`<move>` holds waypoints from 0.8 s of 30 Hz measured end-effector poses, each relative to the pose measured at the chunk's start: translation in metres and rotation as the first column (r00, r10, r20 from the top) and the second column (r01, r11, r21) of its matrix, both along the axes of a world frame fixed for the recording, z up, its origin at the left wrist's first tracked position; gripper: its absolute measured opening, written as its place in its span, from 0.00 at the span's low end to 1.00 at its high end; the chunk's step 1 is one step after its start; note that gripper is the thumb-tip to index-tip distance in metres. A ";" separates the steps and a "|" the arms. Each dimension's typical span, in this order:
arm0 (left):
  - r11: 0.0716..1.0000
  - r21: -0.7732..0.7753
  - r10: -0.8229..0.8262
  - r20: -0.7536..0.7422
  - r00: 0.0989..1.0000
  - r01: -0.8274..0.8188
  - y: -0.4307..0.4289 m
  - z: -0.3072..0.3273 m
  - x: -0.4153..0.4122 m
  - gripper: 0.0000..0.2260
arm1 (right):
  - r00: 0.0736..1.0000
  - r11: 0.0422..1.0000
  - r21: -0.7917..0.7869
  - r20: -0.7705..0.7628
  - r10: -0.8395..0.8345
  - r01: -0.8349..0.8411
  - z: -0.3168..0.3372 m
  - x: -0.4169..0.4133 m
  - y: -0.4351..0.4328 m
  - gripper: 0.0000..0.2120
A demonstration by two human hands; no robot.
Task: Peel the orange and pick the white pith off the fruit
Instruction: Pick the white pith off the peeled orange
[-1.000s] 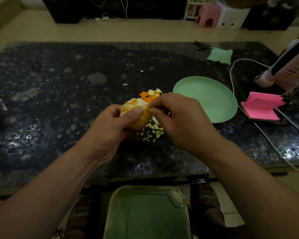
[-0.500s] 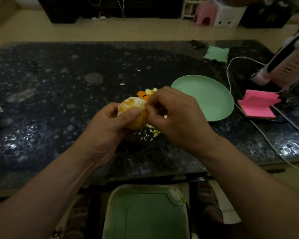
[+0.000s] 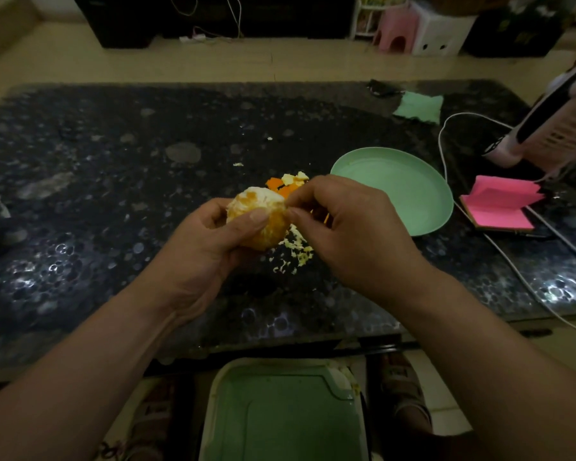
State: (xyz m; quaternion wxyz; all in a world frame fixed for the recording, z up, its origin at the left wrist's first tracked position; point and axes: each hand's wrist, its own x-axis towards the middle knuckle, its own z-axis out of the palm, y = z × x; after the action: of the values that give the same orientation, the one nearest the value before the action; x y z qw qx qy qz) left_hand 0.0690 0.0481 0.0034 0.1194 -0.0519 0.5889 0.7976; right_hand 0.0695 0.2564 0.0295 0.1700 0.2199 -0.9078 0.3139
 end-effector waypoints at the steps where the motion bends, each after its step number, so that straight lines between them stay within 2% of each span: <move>1: 1.000 -0.019 0.004 0.001 1.000 -0.004 0.000 0.000 0.000 0.23 | 1.000 1.000 0.028 -0.019 0.004 -0.004 -0.001 -0.001 0.000 0.04; 7: 0.992 -0.122 0.003 -0.030 1.000 -0.006 -0.001 0.001 0.002 0.28 | 0.995 0.987 0.160 -0.084 0.050 -0.036 -0.004 -0.002 -0.003 0.04; 12: 0.992 -0.117 -0.041 -0.042 0.998 0.035 -0.002 0.003 0.005 0.26 | 0.994 0.994 0.103 -0.102 0.048 -0.038 -0.004 -0.002 -0.005 0.03; 17: 0.998 -0.012 -0.062 -0.035 0.997 0.062 -0.004 0.003 0.004 0.28 | 0.997 0.996 -0.078 0.069 -0.029 0.034 -0.009 -0.003 0.002 0.02; 19: 0.998 0.017 -0.063 -0.035 0.997 0.064 -0.005 0.002 0.002 0.25 | 0.991 0.993 -0.110 0.130 -0.034 0.049 -0.008 -0.003 0.005 0.02; 24: 0.998 0.018 -0.066 -0.029 0.997 0.066 -0.006 0.001 0.001 0.22 | 0.964 0.983 -0.181 0.267 0.012 0.038 -0.005 0.002 0.006 0.09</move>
State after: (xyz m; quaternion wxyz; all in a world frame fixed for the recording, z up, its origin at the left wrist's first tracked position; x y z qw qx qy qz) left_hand 0.0698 0.0418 0.0049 0.1379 -0.0199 0.5842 0.7996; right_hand 0.0715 0.2627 0.0242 0.0678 0.1530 -0.8908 0.4225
